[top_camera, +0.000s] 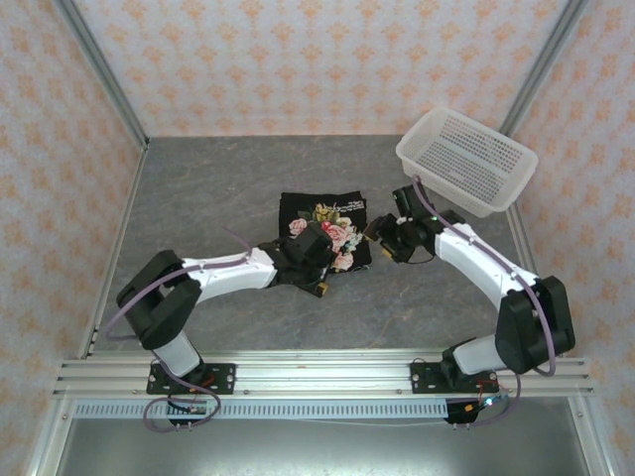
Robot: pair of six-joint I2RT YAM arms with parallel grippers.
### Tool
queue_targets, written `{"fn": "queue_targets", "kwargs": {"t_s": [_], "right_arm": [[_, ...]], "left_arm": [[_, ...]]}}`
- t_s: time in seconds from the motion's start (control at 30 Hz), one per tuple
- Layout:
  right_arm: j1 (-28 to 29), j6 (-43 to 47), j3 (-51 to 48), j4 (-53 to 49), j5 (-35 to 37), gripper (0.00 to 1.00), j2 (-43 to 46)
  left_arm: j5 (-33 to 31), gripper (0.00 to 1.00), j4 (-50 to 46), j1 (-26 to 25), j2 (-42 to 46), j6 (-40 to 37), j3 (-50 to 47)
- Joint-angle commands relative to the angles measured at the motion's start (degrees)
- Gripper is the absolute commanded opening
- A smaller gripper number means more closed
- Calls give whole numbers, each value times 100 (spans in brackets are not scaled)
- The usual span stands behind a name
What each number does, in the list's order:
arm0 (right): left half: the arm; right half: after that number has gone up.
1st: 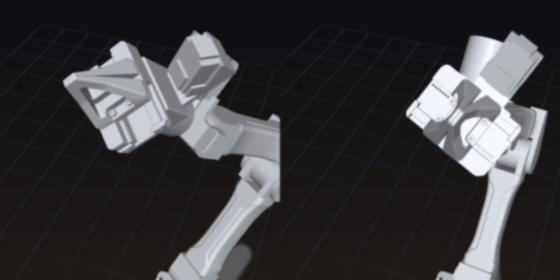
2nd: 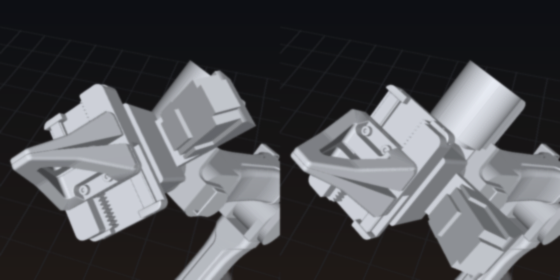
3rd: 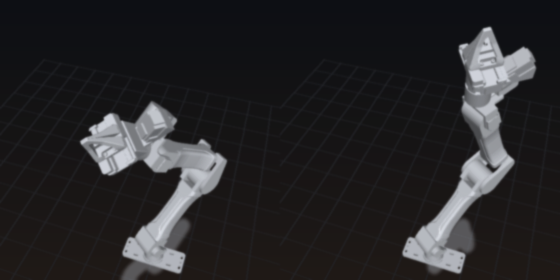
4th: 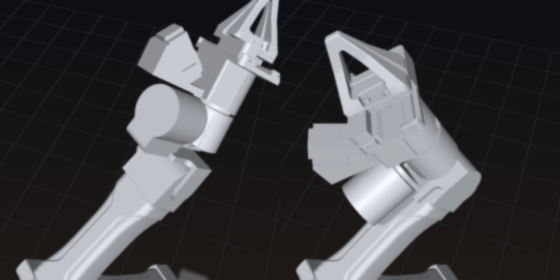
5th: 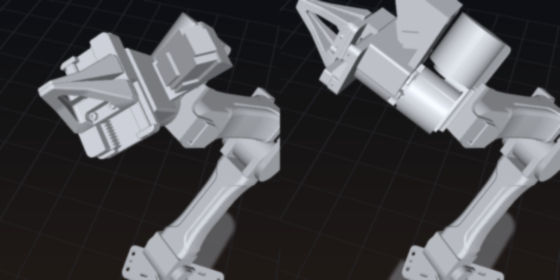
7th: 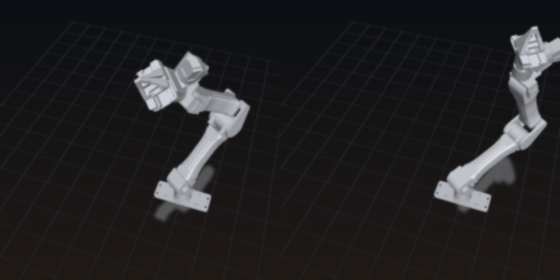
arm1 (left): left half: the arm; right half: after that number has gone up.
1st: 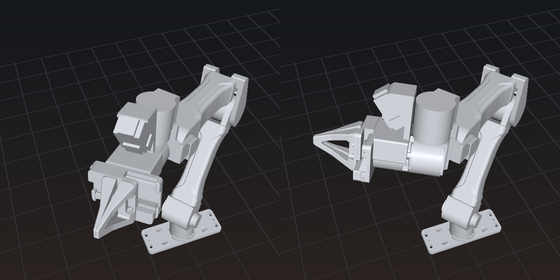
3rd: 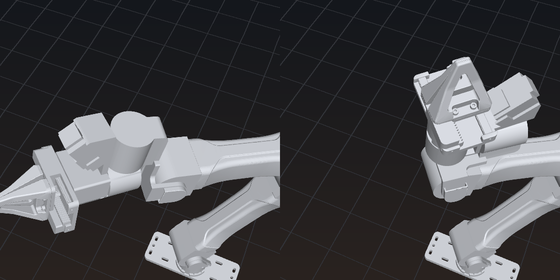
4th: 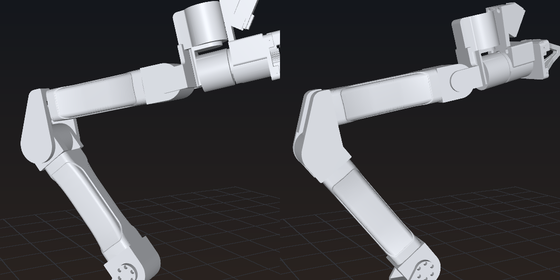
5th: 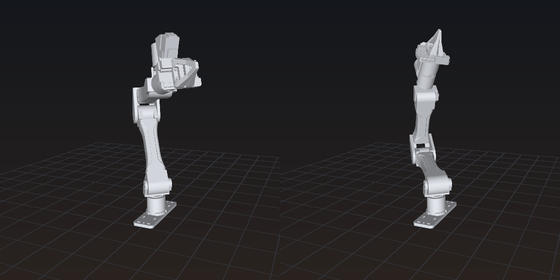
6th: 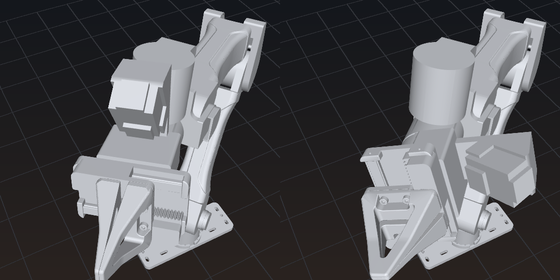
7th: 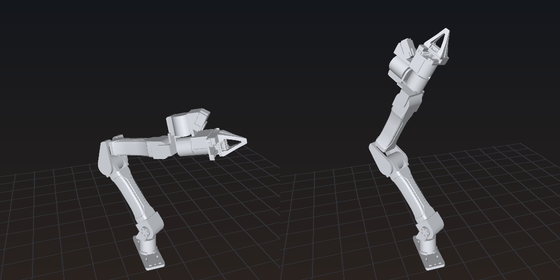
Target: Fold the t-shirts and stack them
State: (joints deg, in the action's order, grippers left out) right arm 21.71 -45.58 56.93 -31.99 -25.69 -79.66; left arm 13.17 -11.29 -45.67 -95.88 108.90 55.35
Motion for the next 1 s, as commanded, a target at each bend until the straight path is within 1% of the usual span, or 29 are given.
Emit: {"fn": "queue_targets", "kwargs": {"t_s": [0.0,0.13,0.23,0.33,0.4,0.47,0.53,0.67,0.83,0.97], "right_arm": [[-129,107,-160,-172,-58,58,410],[-211,76,-336,-228,-117,58,693],[-222,50,-422,-252,-134,58,830],[-227,32,-487,-264,-146,58,933],[-224,14,-528,-264,-154,58,999],[-227,-11,-572,-272,-151,58,1056],[-229,-39,-624,-273,-158,58,1108],[-229,-107,-731,-272,-138,58,1154],[-229,-170,-797,-290,-79,57,1396],[-221,-226,-849,-285,-40,57,1435]], "left_arm": [[-461,67,75,-3,-204,670,206],[-719,64,446,-3,-503,911,232],[-751,59,599,-3,-791,1022,332],[-1079,47,755,16,-919,1144,334],[-1312,34,932,87,-997,1224,308],[-1394,22,1137,206,-1102,1256,295],[-1387,15,1186,351,-1193,1212,389],[-1393,7,1073,768,-1233,885,544],[-1360,2,1026,1497,-1074,449,399],[-1236,0,1074,2225,-1002,13,317]]}}
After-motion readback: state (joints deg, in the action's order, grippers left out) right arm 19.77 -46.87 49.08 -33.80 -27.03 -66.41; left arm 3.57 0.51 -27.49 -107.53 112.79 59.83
